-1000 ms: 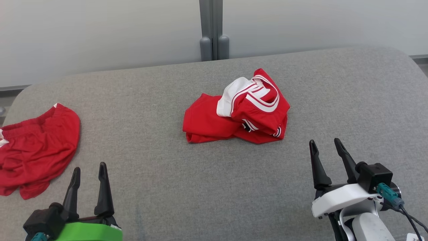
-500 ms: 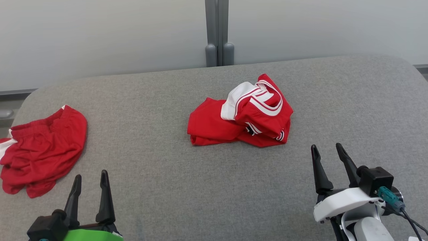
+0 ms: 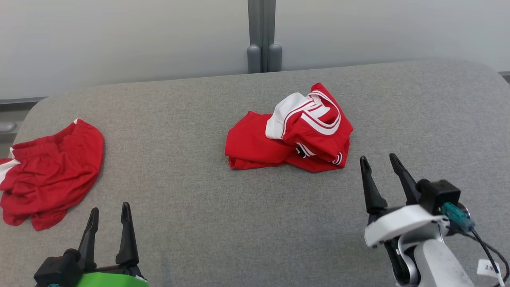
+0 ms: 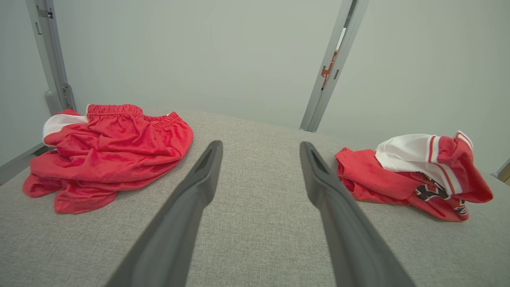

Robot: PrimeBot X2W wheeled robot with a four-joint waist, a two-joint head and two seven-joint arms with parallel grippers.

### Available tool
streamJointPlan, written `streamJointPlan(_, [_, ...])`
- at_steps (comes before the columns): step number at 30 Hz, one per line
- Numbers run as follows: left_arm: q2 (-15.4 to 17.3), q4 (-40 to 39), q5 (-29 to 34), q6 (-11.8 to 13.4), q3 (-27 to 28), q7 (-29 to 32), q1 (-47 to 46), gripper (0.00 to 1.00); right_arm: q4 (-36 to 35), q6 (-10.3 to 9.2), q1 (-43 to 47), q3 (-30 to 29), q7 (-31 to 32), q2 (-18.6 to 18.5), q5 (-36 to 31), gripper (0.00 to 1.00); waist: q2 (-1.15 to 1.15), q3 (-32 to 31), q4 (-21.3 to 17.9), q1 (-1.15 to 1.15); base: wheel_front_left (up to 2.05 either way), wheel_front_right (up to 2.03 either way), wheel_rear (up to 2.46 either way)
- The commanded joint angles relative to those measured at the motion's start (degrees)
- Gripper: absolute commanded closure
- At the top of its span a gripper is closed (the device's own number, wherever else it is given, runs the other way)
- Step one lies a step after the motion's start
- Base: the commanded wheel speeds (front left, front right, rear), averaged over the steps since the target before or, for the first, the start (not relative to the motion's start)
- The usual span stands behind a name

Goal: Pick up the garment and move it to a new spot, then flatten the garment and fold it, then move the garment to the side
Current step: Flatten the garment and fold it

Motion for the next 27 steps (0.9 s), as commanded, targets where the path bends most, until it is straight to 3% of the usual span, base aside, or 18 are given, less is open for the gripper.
streamJointPlan(1, [-0.21,0.00,0.62,-0.35,0.05,-0.03,-0.85,0.00,0.28,0.00,-2.82,0.99,0.88,-0.09,-0.25,0.00,0.00,0.45,0.25,0.00,0.00,0.00,0.00])
streamJointPlan(7, [-0.79,0.05,1.00,-0.76,-0.59,-0.03,-2.28,0.00,6.82,-0.01,-14.07,5.00,10.62,-0.12,0.17,0.00,0.00,1.90,1.46,0.00,0.00,0.00,0.00])
streamJointPlan(17, [-1.27,0.84,1.43,-1.77,-1.57,-0.02,-3.86,0.00,21.36,-0.01,-29.52,6.87,23.92,-0.11,2.18,0.00,0.00,3.95,5.43,0.00,0.00,0.00,0.00])
streamJointPlan(27, [-1.77,1.51,1.44,-2.34,-1.96,-0.03,-3.72,0.00,28.58,-0.01,-31.31,6.74,29.26,-0.12,-0.50,0.00,0.00,4.08,7.37,0.00,0.00,0.00,0.00])
